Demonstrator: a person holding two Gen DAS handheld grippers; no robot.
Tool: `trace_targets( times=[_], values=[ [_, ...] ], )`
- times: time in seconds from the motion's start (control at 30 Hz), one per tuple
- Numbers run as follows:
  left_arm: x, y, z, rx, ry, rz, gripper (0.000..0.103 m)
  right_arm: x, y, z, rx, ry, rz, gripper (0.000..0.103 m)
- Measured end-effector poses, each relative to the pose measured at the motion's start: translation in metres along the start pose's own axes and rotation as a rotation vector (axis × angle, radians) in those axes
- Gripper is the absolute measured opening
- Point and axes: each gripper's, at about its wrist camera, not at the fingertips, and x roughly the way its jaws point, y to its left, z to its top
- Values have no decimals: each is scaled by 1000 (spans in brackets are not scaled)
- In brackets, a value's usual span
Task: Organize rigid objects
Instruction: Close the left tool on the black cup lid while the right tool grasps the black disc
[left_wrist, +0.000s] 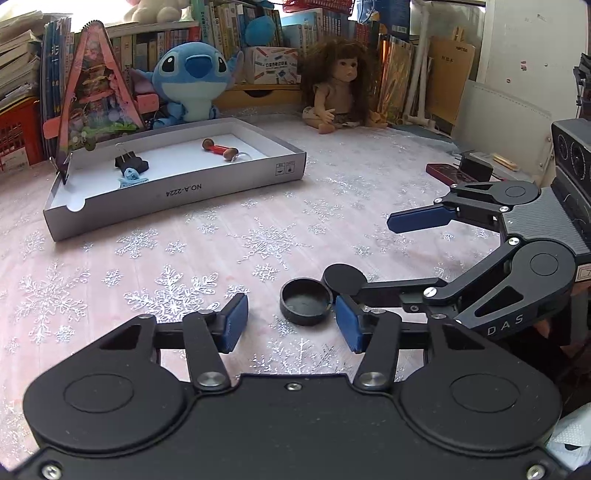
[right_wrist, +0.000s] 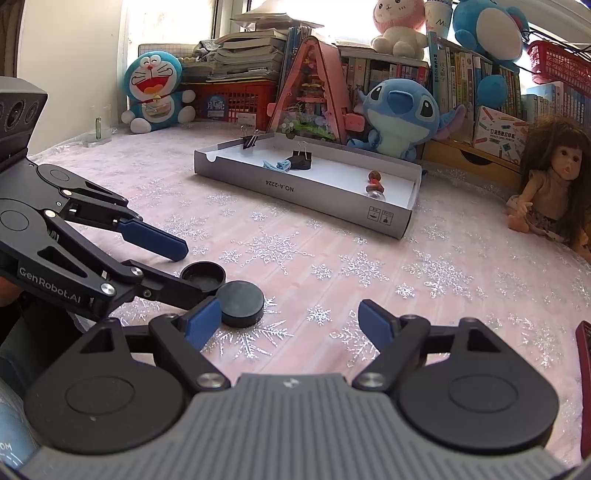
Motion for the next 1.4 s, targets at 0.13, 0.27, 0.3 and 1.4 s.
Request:
trace_targets(
  times=[0.13,0.27,0.3,1.4],
  values=[
    [5,-4,0,18,2,19,43,3,1,0,-6,0,6,89],
    [8,-5,0,25,4,36,34,6,3,0,-7,1,14,89],
    [8,-4,1,21,5,37,30,6,4,1,-7,1,17,89],
    [1,8,-1,-39,-27,112,30,11,23,0,-14,-10,99,38]
  ],
)
